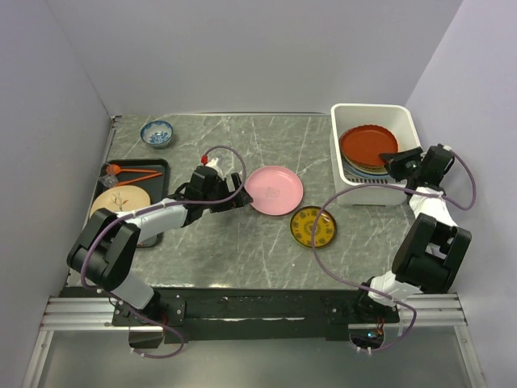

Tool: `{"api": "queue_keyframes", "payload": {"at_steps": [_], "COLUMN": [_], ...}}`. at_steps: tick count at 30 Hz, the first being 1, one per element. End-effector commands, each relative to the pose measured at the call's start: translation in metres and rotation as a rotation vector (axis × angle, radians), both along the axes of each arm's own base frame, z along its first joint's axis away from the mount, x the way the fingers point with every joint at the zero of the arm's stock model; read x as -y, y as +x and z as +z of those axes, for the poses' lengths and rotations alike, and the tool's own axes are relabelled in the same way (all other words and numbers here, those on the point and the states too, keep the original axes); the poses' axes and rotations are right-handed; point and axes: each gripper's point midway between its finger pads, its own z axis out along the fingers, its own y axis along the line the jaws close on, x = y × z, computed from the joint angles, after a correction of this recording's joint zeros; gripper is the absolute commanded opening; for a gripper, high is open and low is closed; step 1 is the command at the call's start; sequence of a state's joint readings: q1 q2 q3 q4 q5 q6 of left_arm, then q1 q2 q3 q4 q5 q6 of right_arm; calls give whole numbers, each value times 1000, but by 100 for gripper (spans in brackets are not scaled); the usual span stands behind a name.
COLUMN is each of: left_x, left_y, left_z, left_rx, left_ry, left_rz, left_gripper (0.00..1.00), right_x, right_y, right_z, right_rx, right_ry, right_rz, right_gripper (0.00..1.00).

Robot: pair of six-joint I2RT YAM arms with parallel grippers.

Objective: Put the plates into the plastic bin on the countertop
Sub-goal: Place the plate in the plastic bin.

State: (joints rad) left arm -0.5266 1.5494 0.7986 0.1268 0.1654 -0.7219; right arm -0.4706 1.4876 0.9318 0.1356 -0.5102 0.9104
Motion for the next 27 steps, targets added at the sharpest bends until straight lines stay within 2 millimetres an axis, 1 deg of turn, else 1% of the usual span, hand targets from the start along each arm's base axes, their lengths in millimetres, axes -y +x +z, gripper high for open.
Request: {"api": "queue_keyframes", "payload": {"at_steps": [1,7,9,11,12,14,17,23,25,26,27], "left_x": [6,7,8,9,9,12,11,7,4,3,3], "left_y": [5,4,4,4,4,1,1,-4,-5,-5,-5], "left_z": [12,12,12,10,9,10,11,11,8,7,6], "left_rx": [39,37,39,33,30,25,28,29,22,23,20], "left_ry": [-34,-33,-40,-41,-42,-56,-57,-67,-57,-54,-49], "left_rz": [-17,-26,-25,-29,-30,-48,-43,-30,-19,-14,-13], "left_gripper": [99,99,99,99,99,99,99,99,99,99,99], "right_x": [14,18,18,23,25,27,28,28,28,28,27], "right_y": [13,14,12,10,9,9,9,11,12,12,10], "right_z": [17,15,16,11,12,10,8,3,2,1,-1], "right_rx": [40,20,30,2,-2,-7,-13,-21,-23,-26,-41], "right_ry": [-55,-70,-73,-89,-95,-102,-100,-95,-91,-94,-91], "right_rz": [-14,-15,-22,-43,-52,-65,-71,-69,-62,-60,-62], "right_gripper": [2,3,5,8,9,9,9,14,19,24,36]}}
